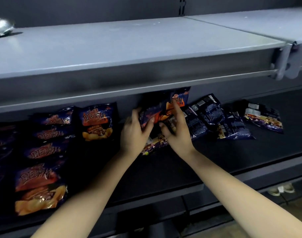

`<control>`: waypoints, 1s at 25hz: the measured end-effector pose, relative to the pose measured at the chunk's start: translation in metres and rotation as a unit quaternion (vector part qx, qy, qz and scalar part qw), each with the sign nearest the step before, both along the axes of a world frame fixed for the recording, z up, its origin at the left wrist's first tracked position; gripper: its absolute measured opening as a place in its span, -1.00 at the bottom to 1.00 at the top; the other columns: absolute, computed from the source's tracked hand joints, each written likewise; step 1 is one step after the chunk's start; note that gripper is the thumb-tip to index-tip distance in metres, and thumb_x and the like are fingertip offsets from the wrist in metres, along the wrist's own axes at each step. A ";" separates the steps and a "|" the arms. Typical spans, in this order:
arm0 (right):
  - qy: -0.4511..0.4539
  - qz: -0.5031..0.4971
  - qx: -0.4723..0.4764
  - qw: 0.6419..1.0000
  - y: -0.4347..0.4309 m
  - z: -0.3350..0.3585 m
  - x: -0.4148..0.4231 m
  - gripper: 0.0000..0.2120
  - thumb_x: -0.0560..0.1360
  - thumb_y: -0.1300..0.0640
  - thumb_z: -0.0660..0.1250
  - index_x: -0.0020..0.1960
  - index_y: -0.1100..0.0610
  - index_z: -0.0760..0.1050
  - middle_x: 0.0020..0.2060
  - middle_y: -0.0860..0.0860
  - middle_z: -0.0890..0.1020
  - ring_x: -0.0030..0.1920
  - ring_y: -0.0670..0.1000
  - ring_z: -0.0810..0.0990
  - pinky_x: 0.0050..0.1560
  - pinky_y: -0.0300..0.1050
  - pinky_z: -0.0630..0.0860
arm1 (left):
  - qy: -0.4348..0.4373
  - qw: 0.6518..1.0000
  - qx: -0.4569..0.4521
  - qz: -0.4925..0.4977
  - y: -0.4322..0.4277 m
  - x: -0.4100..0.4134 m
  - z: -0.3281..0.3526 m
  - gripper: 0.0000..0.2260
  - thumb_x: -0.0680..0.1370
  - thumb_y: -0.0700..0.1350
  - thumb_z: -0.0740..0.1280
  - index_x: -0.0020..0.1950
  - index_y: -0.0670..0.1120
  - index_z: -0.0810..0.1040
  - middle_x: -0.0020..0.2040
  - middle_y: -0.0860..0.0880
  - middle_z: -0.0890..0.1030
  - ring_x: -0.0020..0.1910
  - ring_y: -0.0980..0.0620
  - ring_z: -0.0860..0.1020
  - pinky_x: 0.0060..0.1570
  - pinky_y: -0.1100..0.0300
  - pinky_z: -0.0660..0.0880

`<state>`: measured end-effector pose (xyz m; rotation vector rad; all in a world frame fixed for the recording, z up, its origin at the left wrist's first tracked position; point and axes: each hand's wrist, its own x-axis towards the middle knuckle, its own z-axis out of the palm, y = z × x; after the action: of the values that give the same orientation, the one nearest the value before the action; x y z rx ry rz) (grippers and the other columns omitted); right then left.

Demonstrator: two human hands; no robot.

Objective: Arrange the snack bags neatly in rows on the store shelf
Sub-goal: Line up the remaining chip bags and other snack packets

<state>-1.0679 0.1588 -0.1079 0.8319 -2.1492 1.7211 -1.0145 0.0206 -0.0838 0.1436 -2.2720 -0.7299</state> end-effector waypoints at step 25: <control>-0.466 0.289 -0.175 0.818 -0.084 0.016 0.073 -0.83 0.47 0.36 0.29 -0.08 0.10 0.50 -0.42 0.01 0.62 -0.35 0.00 0.62 -0.32 -0.08 0.55 | -0.027 0.717 0.696 -0.028 -0.080 0.148 -0.011 -0.45 0.42 0.30 0.15 0.29 0.00 0.42 0.06 -0.08 0.65 0.09 -0.07 0.59 -0.01 -0.04 0.52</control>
<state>-0.9946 0.0749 -0.0923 0.6170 -1.9935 3.2640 -0.8668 -0.0596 -0.0945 0.7817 -1.2564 -2.3230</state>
